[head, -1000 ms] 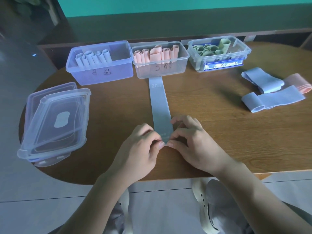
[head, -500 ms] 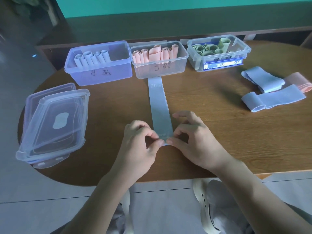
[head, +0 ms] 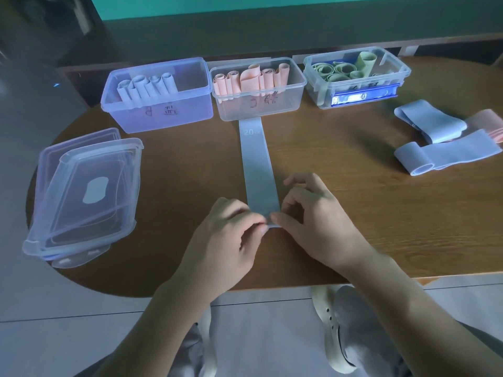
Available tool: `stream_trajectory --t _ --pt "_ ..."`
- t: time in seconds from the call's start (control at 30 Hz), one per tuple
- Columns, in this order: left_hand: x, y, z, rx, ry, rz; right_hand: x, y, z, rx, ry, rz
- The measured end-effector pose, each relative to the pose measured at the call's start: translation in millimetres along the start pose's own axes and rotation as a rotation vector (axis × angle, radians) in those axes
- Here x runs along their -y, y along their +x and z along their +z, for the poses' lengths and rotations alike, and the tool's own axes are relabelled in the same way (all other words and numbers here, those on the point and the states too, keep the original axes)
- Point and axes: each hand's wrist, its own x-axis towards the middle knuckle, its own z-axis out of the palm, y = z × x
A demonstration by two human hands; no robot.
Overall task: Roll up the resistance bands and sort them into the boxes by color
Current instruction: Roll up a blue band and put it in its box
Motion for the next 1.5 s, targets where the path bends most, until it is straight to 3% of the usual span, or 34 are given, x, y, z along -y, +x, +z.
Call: stream_trajectory --t 0.13,0.3,0.67,0.93,1.23,1.37,1.5 --pt "3.2 1.0 2.5 -0.032 -0.006 -0.031 -2.5 -0.6 3.3 -0.036 0.028 -0.085" --pt "0.7 1.6 3.4 -0.038 -0.051 -0.058 -9.0 -0.8 -0.8 0.034 0.055 -0.248" --pt "-7.9 5.3 3.7 -0.053 -0.217 -0.168 -6.7 0.0 -0.9 0.030 0.039 -0.186" --pt "-11.6 3.5 5.9 -0.107 -0.075 -0.142 0.4 2.9 2.6 0.008 0.055 0.003" --pt "-2.3 2.7 10.5 -0.138 0.032 -0.012 1.7 11.2 3.4 -0.038 -0.025 0.002" --pt "-0.2 5.1 13.4 -0.160 0.009 -0.058 -2.4 9.6 3.3 -0.069 0.018 -0.047" --pt "0.7 8.1 12.3 -0.122 -0.042 -0.154 -5.9 7.2 -1.6 0.007 0.119 -0.093"
